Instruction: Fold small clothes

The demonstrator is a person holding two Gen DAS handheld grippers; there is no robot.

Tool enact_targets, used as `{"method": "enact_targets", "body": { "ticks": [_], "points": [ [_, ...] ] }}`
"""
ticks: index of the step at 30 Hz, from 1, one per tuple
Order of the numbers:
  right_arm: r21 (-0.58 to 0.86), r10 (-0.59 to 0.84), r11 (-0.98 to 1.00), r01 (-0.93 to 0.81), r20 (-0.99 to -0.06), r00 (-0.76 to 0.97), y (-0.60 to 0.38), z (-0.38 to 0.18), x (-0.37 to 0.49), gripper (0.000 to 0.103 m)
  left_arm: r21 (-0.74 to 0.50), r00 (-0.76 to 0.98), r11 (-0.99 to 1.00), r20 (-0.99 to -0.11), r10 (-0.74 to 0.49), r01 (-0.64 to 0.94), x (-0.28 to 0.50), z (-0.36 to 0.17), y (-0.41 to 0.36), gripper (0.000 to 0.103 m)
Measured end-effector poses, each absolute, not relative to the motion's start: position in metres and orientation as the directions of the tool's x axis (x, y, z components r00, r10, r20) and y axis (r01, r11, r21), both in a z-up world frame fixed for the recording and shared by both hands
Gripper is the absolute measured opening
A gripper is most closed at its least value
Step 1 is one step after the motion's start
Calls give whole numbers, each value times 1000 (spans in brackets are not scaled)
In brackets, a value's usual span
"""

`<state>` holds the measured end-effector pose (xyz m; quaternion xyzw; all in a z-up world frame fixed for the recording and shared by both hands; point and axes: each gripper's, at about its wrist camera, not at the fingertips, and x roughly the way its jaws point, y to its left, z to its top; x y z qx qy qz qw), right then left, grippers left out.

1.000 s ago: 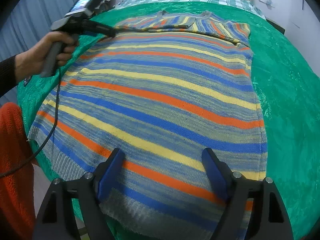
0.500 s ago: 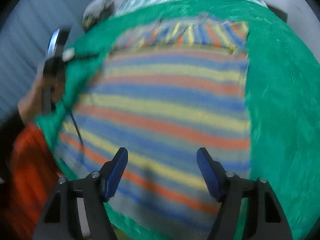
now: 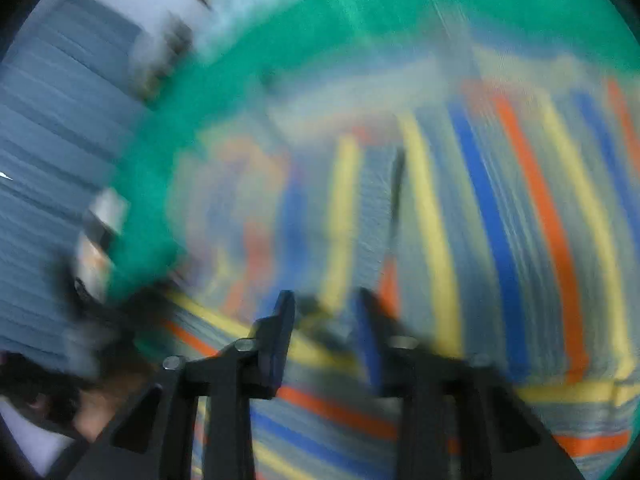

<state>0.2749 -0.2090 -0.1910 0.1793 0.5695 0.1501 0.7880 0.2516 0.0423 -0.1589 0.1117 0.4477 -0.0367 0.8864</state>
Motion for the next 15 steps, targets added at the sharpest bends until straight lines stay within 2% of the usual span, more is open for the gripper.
{"method": "enact_targets", "body": {
  "ticks": [2,4,7,8,9,10,11,12,13,14,15],
  "points": [
    [418,408,908,-35,-859,310,-218,-172,273,6,128,612,978,-791,-1,167,253,-143,50,18],
    [392,383,918,-63,-833,399,-224,-148,281,13,22,640,984,-762,-98,177,262,-125,53,37],
    [430,430,897,-105,-790,438,-218,-136,311,13,-83,621,978,-761,-187,192,293,-125,39,39],
    [457,461,882,-120,-778,427,-214,-139,321,13,-89,598,979,-780,-184,185,305,-135,34,39],
    [458,467,880,-128,-781,415,-206,-148,327,15,-52,565,988,-816,-124,142,319,-154,32,38],
    [407,418,906,-113,-822,388,-199,-166,336,15,-29,539,994,-839,-80,102,327,-170,35,39],
    [352,361,931,-92,-862,355,-199,-180,339,13,-61,549,995,-830,-97,84,327,-177,41,39],
    [353,358,932,-83,-860,364,-201,-190,339,6,-59,569,996,-818,-89,72,325,-175,44,39],
    [381,376,922,-70,-840,391,-205,-188,335,5,-39,572,997,-818,-69,64,321,-168,45,41],
    [391,378,919,-53,-833,404,-210,-181,331,5,-29,580,997,-812,-64,70,314,-159,46,42],
    [385,365,922,-43,-829,424,-212,-173,324,10,-30,594,996,-801,-76,86,306,-152,47,41]
  ]
}}
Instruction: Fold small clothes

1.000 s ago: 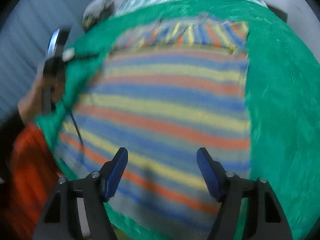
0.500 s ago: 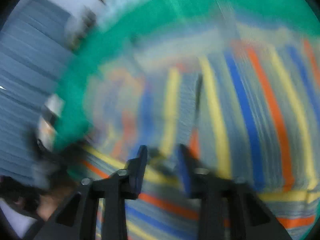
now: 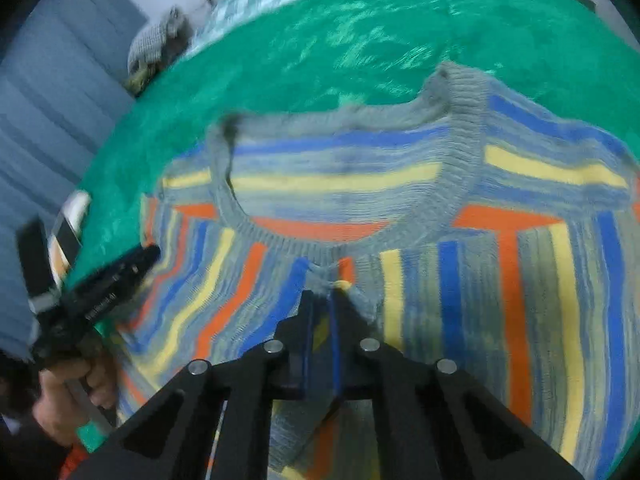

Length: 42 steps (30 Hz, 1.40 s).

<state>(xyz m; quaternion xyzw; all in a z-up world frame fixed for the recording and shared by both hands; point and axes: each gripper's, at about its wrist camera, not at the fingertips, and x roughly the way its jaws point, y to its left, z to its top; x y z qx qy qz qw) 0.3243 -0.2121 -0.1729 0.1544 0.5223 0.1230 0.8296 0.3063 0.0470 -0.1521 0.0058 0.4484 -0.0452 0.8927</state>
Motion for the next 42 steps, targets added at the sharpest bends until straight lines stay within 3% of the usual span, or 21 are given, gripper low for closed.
{"method": "enact_targets", "body": {
  "ticks": [2,3,4,7,11,13,14,22,25,30,33,37,42],
  "points": [
    [348,351,932,-98,-808,472,-211,-149,300,16,-53,628,988,-766,-135,148,282,-139,47,52],
    [350,369,927,-132,-800,473,-209,-143,289,17,-58,629,982,-761,-162,182,270,-137,44,64],
    [360,390,920,-156,-797,461,-206,-141,278,22,-35,620,979,-769,-155,203,261,-144,39,70],
    [338,376,926,-167,-869,322,-191,-180,257,32,52,556,976,-827,-76,211,250,-175,35,70],
    [307,341,940,-148,-847,407,-203,-149,217,29,2,575,991,-815,-76,134,210,-137,59,71],
    [294,351,936,-194,-822,449,-206,-123,179,41,-28,603,986,-788,-122,163,172,-117,64,87],
    [275,340,939,-205,-825,451,-206,-118,160,45,-25,613,984,-779,-129,175,151,-109,64,91],
    [190,256,966,-177,-817,517,-235,-114,-16,50,-78,599,964,-770,-221,255,36,-77,65,92],
    [175,220,975,-134,-789,574,-249,-105,-57,62,-115,604,960,-756,-251,255,23,-65,68,95],
    [139,144,989,-57,-769,622,-262,-86,-74,63,-114,639,967,-732,-237,228,15,-61,72,96],
    [170,140,985,-15,-755,641,-271,-76,-70,66,-92,626,986,-763,-160,140,18,-83,87,96],
    [147,104,989,32,-824,558,-283,-85,-63,66,-123,519,991,-845,-129,47,19,-126,118,96],
    [219,179,974,59,-903,391,-305,-117,-74,66,-112,379,989,-915,-142,100,14,-156,117,96]
  ]
}}
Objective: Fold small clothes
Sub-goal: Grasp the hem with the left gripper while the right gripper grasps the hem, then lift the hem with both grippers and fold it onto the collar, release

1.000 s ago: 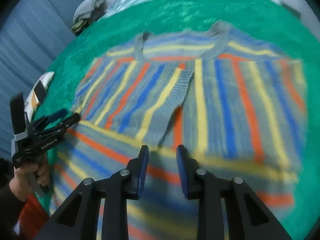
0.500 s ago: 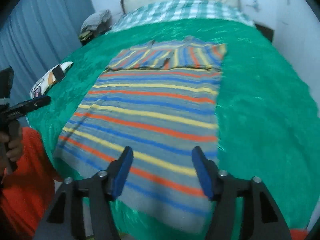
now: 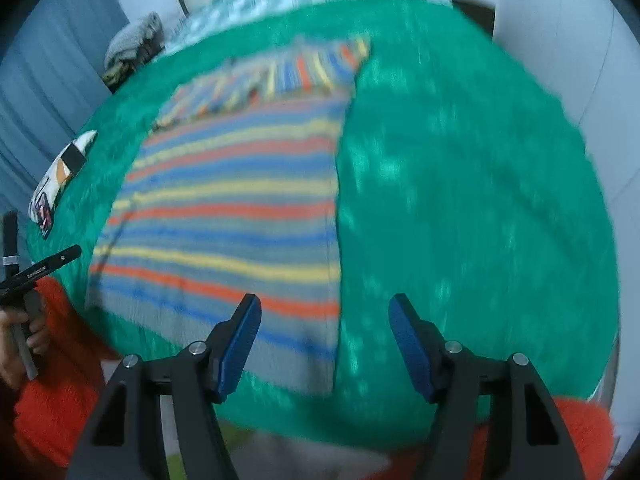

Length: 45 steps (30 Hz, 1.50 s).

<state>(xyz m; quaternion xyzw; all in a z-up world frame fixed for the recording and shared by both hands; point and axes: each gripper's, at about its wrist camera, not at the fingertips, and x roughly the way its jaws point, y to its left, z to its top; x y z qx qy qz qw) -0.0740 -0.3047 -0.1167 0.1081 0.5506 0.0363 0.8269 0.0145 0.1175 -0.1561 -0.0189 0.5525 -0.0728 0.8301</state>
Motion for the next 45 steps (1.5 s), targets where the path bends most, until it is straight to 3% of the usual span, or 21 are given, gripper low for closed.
{"method": "enact_targets", "body": {
  "ticks": [3,8,9,10,11,12,14,18,22,29,38,39,41,42,43,45],
  "points": [
    [269,230,961,64,-906,356,-309,-124,-82,66,-98,317,984,-938,-141,148,11,-169,106,93],
    [314,276,947,63,-901,335,-305,-134,-73,66,-88,255,970,-956,-147,228,5,-175,85,58],
    [318,286,946,61,-908,306,-302,-141,-71,62,-96,240,965,-958,-157,245,3,-175,81,35],
    [327,303,944,56,-919,252,-298,-153,-69,45,-116,220,960,-960,-174,256,2,-176,79,6],
    [329,311,943,46,-923,228,-294,-159,-70,30,-127,205,957,-961,-183,261,1,-177,78,7],
    [322,307,946,40,-928,213,-292,-163,-70,6,-123,216,958,-959,-182,258,0,-175,79,6],
    [330,313,943,43,-924,217,-292,-160,-70,6,-164,214,957,-953,-216,240,3,-169,84,5],
    [428,391,902,61,-867,309,-305,-129,-64,6,-358,259,920,-884,-389,160,23,-137,112,5],
    [463,397,885,53,-809,433,-320,-96,-30,6,-442,338,889,-824,-455,120,76,-109,123,5],
    [502,347,858,106,-720,601,-351,-74,84,6,-457,436,885,-782,-446,85,207,-92,105,5],
    [469,297,870,152,-744,598,-376,-88,241,6,-345,457,935,-821,-343,82,347,-104,60,7],
    [476,292,865,158,-734,612,-379,-95,260,6,-327,459,943,-829,-320,68,360,-108,55,12],
    [504,275,844,184,-701,657,-388,-109,286,10,-252,470,968,-854,-222,-2,384,-119,48,33],
    [497,238,840,220,-700,673,-391,-114,291,28,-207,468,977,-868,-164,-43,390,-123,49,57],
    [491,200,832,258,-700,686,-394,-118,294,56,-187,476,980,-870,-133,-67,392,-126,50,67],
    [497,174,824,271,-678,714,-395,-116,286,58,-197,511,978,-849,-133,-73,379,-126,59,69]
  ]
}}
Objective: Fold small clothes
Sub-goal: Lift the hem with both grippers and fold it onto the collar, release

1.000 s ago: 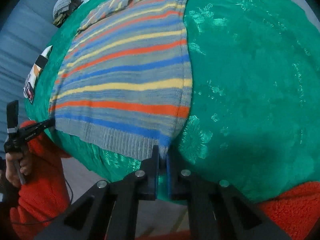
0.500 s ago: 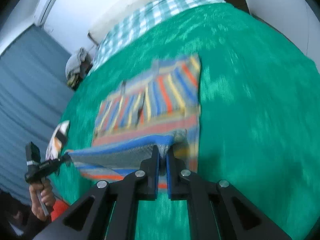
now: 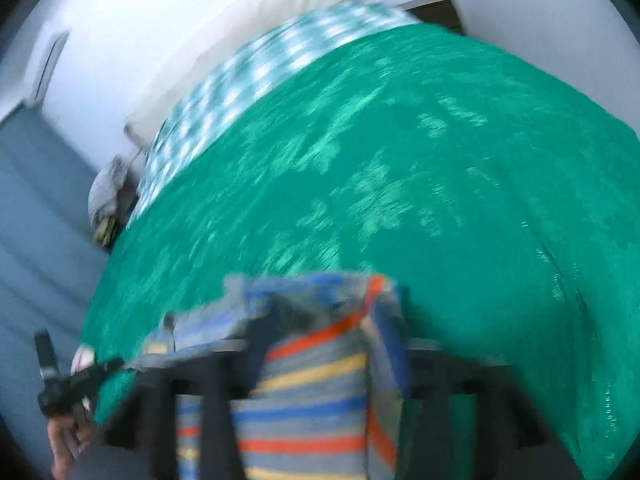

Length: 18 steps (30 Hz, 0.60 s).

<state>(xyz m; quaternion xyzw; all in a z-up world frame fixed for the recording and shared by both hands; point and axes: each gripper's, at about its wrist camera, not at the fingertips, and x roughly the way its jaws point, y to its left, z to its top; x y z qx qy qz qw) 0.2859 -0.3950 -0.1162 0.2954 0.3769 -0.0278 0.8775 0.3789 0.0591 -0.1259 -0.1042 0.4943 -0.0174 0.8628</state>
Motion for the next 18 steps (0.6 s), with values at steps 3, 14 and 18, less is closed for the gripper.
{"method": "enact_targets", "body": {
  "ticks": [3,14,18],
  "points": [
    [413,180,896,166,-677,713,-375,-102,266,58,-187,558,982,-817,-145,-20,341,-122,66,69],
    [94,146,984,-149,-908,393,-299,-154,155,49,84,449,977,-894,-14,196,217,-164,50,53],
    [57,108,991,-121,-871,480,-296,-120,114,50,119,574,982,-818,13,146,173,-116,52,84]
  ]
}}
